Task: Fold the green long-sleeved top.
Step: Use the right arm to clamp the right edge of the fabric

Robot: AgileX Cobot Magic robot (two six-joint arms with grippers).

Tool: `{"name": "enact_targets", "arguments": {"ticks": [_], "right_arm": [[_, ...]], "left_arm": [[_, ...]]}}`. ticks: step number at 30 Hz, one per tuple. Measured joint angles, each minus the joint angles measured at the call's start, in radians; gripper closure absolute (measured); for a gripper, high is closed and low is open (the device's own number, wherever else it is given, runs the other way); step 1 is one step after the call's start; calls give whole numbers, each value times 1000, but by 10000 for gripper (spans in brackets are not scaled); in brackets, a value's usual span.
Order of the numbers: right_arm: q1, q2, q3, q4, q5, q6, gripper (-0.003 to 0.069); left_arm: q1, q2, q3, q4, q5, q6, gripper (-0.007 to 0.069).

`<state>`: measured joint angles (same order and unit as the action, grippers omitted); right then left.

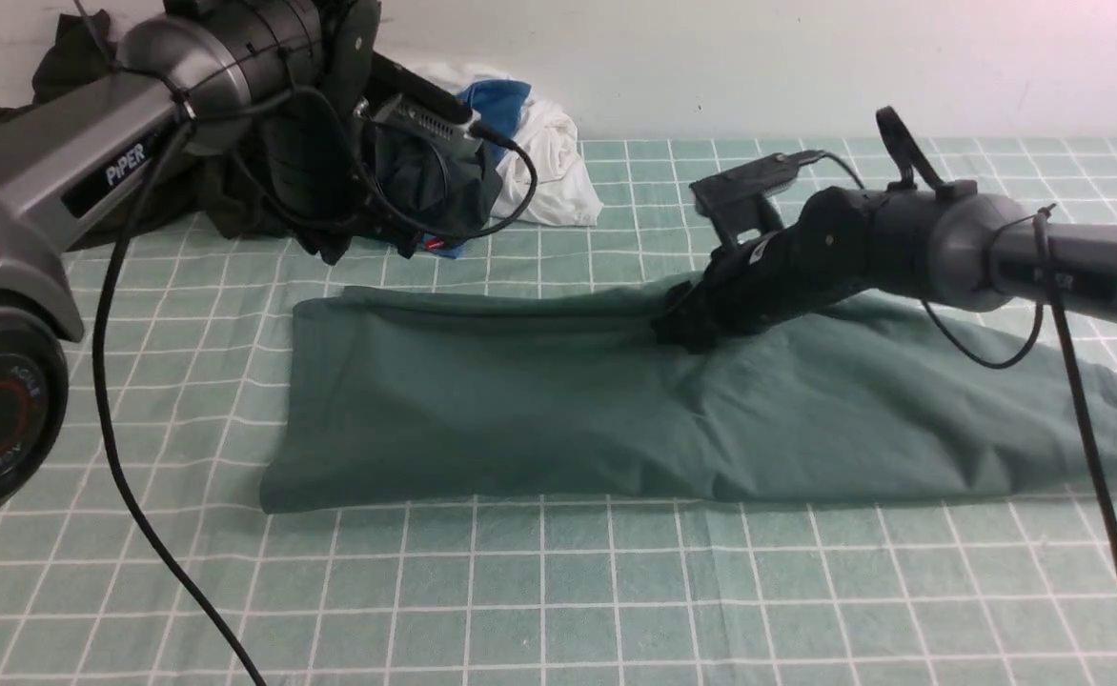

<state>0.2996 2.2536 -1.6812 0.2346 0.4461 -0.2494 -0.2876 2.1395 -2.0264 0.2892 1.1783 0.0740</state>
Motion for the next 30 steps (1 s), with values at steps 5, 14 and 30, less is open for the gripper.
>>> {"name": "enact_targets", "arguments": {"ticks": [5, 14, 30], "right_arm": [[-125, -21, -122, -53, 179, 99, 239], [-325, -207, -213, -80, 608, 36, 243], [-472, -396, 79, -159, 788, 84, 249]], "left_arm": [[0, -79, 2, -15, 52, 0, 627], [-19, -227, 335, -188, -8, 30, 628], [34, -201, 780, -232, -372, 42, 628]]}}
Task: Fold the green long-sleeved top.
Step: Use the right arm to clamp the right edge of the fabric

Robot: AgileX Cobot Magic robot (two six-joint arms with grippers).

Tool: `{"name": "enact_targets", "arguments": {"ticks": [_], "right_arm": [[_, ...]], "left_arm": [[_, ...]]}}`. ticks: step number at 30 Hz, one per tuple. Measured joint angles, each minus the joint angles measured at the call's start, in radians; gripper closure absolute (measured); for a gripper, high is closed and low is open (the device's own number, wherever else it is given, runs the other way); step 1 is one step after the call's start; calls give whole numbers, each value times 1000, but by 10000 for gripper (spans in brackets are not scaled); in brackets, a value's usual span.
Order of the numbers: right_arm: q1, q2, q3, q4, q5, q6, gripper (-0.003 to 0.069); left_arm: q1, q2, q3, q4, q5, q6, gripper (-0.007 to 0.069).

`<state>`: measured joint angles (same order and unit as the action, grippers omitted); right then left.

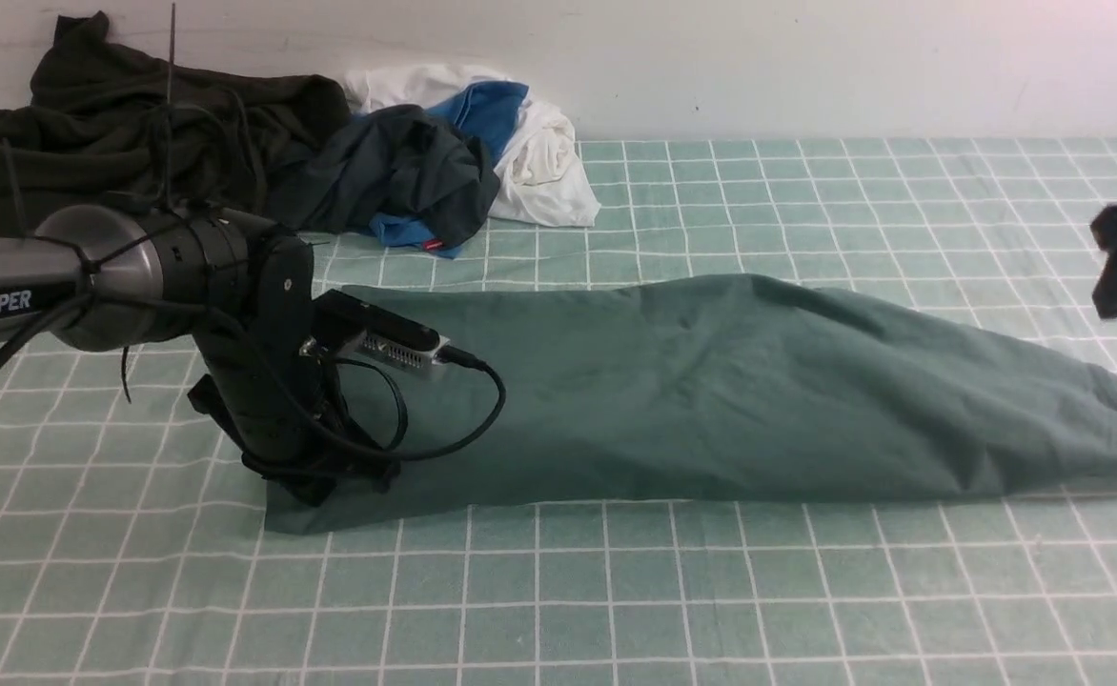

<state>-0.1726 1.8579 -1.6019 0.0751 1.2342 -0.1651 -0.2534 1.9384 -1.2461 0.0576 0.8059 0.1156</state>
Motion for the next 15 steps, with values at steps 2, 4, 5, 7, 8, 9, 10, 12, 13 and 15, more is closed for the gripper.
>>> {"name": "enact_targets", "arguments": {"ticks": [2, 4, 5, 7, 8, 9, 10, 12, 13, 15], "right_arm": [[-4, -13, 126, -39, -42, 32, 249], [-15, -13, 217, -47, -118, 62, 249], [-19, -13, 250, -48, -152, 73, 249], [-37, -5, 320, -60, -247, 108, 249], [-43, 0, 337, -63, -277, 120, 249], [-53, 9, 348, -68, -302, 131, 249], [-63, 18, 357, -75, -334, 146, 249], [-81, 33, 358, -75, -379, 165, 249], [-85, 36, 358, -75, -399, 173, 249], [-95, 39, 358, -75, -443, 187, 249]], "left_arm": [[18, 2, 0, -18, -8, 0, 628], [28, 2, 0, -28, -14, 0, 628], [30, 2, 0, -30, -14, 0, 628], [34, 2, 0, -40, -17, 4, 628], [34, 2, 0, -41, -17, 7, 628], [34, 2, 0, -41, -17, 8, 628], [34, 2, 0, -41, -17, 9, 628], [34, 2, 0, -42, -17, 11, 628], [34, 2, -1, -42, -17, 11, 628], [34, 2, -1, -42, -17, 12, 628]]}}
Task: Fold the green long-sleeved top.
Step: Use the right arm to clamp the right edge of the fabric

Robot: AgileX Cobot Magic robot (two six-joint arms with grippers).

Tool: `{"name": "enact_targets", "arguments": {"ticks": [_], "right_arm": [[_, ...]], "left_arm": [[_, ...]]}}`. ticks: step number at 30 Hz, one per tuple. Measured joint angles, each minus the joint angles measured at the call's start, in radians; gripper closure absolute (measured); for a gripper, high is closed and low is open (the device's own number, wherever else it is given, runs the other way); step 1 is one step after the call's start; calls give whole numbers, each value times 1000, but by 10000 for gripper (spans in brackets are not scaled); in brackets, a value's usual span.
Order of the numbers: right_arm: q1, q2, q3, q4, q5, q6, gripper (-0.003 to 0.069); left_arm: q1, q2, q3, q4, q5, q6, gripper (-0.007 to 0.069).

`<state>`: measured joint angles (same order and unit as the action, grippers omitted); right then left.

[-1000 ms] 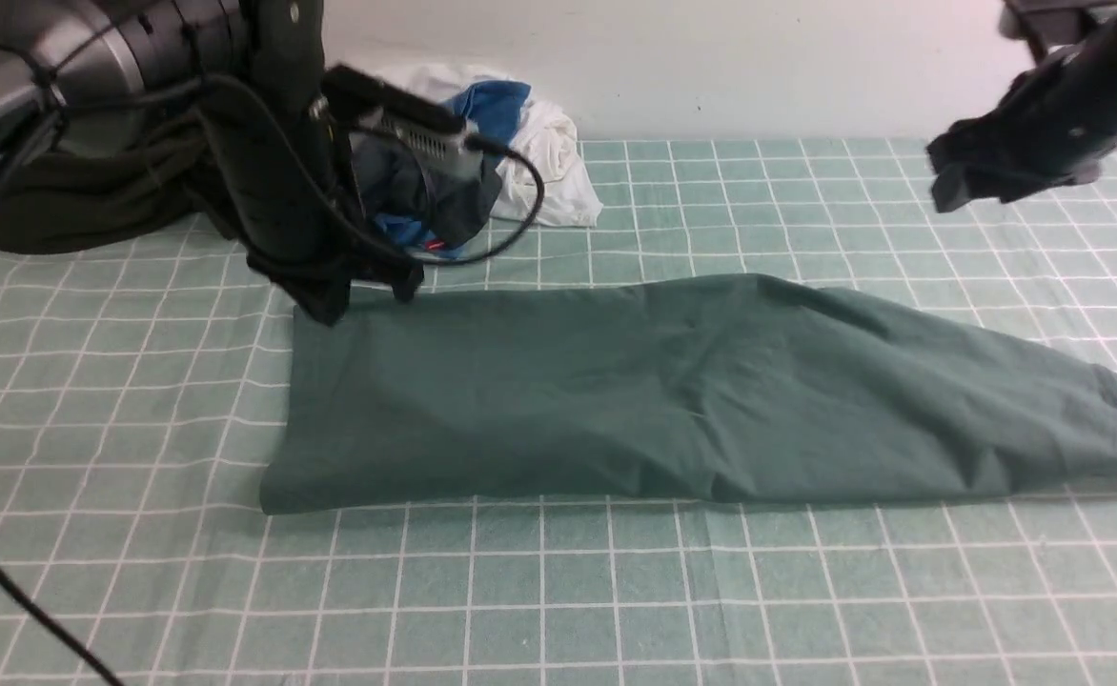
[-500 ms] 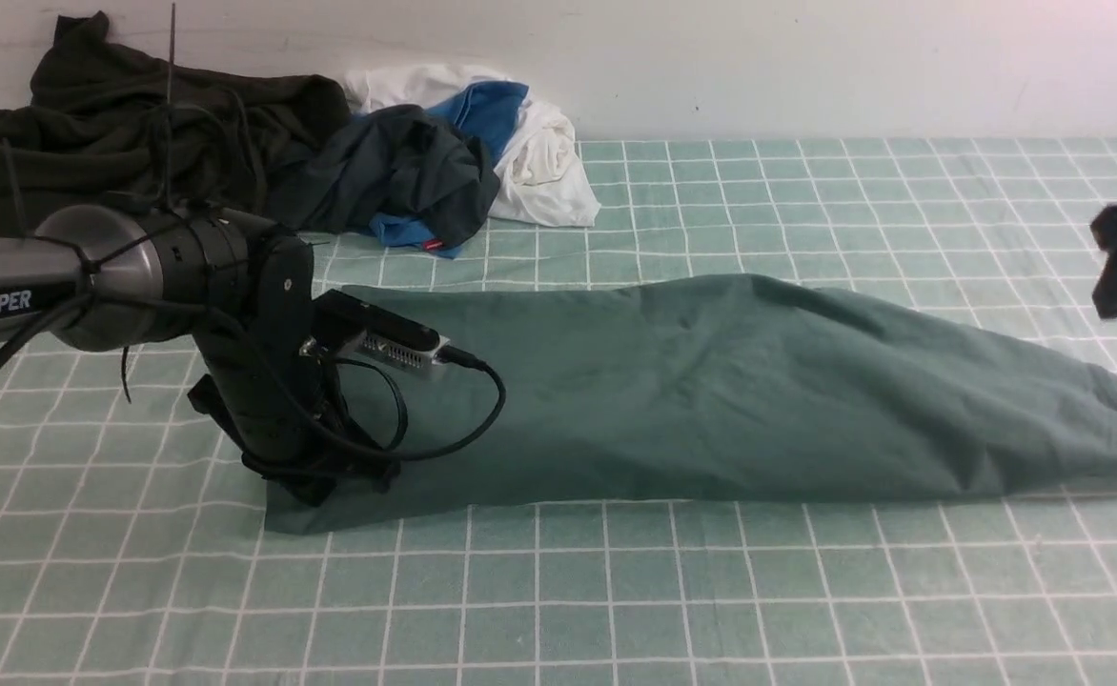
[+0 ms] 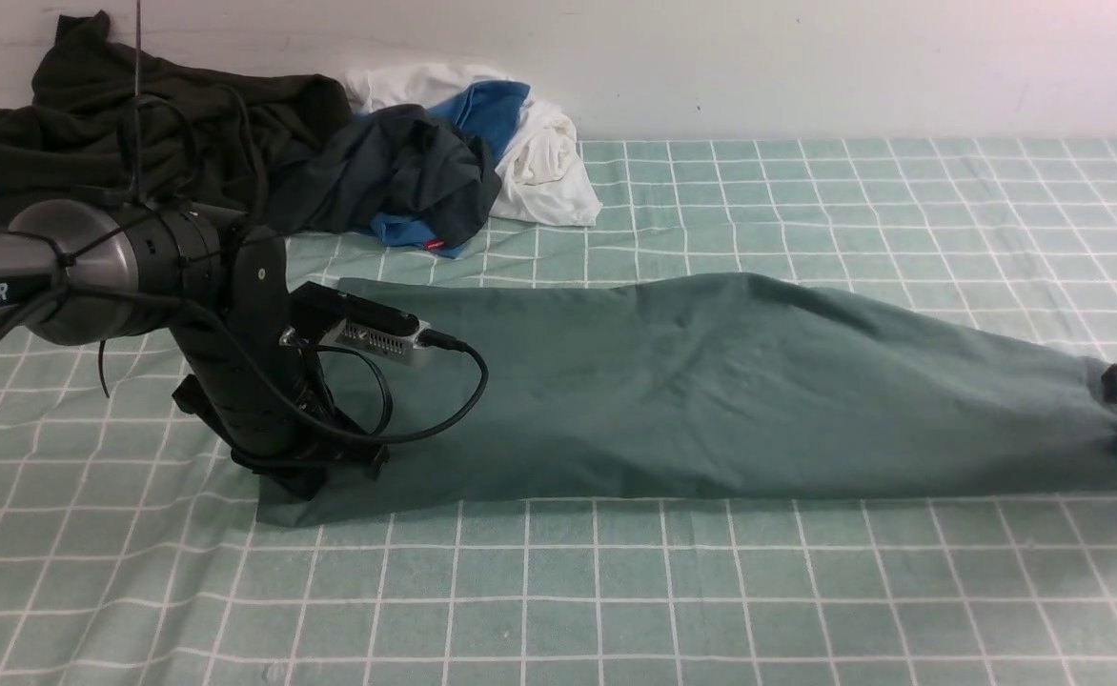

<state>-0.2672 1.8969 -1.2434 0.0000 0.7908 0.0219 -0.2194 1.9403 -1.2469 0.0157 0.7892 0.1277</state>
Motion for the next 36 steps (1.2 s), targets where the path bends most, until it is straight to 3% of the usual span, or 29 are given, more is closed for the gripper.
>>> {"name": "enact_targets", "arguments": {"ticks": [6, 17, 21, 26, 29, 36], "right_arm": [[-3, 15, 0, -9, -92, 12, 249], [-3, 82, -9, 0, -92, -47, 257], [-3, 88, -37, 0, -49, -72, 361], [-4, 97, -72, 0, 8, -120, 598], [-4, 95, -97, -5, 45, -143, 632], [-4, 5, -151, -117, 93, -97, 633]], "left_arm": [[1, 0, 0, -2, 0, 1, 628], [3, 0, 0, -16, 0, 2, 628], [3, -2, 0, -16, 0, 2, 628], [3, -13, 4, -16, -4, 2, 628], [4, -38, 10, -7, -4, 2, 628], [9, -181, 11, 7, -1, 3, 628]]}}
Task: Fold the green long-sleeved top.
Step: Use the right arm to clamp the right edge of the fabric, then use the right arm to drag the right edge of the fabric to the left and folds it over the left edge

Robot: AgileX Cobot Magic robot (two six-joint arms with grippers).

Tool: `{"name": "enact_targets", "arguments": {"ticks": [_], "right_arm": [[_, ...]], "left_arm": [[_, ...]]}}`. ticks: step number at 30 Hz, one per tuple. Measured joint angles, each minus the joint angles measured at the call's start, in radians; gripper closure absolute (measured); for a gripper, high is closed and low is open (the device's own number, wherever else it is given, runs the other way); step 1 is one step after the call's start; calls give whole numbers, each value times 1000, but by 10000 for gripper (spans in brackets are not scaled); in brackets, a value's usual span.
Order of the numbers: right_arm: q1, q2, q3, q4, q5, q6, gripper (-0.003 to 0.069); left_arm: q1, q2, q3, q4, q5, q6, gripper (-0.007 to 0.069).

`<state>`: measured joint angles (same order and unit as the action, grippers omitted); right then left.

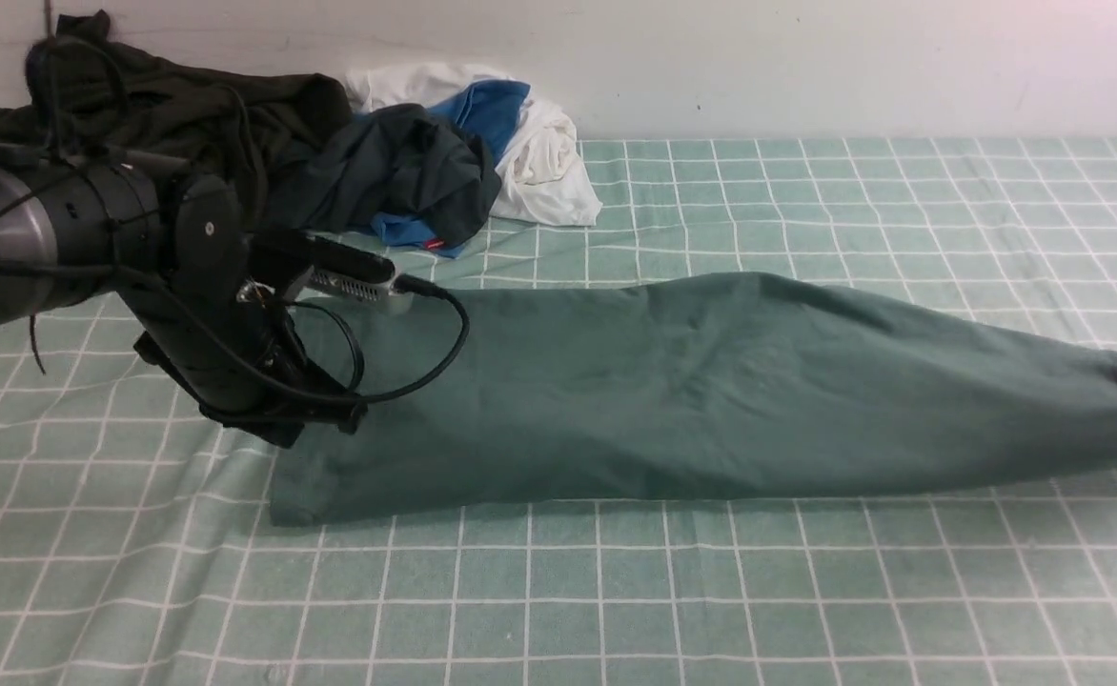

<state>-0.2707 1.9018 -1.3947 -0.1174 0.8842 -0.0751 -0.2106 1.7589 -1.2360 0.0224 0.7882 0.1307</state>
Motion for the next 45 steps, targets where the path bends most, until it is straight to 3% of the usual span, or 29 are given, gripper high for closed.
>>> {"name": "enact_targets", "arguments": {"ticks": [10, 16, 19, 25, 32, 39, 45], "right_arm": [[40, -217, -5, -33, 2, 16, 633], [251, -317, -75, 47, 7, -33, 633], [411, -299, -165, 132, 15, -68, 633], [676, -133, -360, 226, 9, -85, 634], [863, 151, -558, 319, 2, -85, 635], [963, 385, -748, 418, -6, -85, 635], [974, 464, -841, 470, 19, -104, 610]], "left_arm": [[0, -219, 1, 0, 23, 1, 628], [1, -352, 9, 0, 40, 1, 628], [1, -441, 9, 0, 72, 1, 628], [1, -616, 9, 23, 156, 1, 628], [1, -816, 9, 139, 273, -59, 628], [1, -910, 9, 196, 342, -89, 628], [1, -917, 47, 199, 330, -90, 628]]}}
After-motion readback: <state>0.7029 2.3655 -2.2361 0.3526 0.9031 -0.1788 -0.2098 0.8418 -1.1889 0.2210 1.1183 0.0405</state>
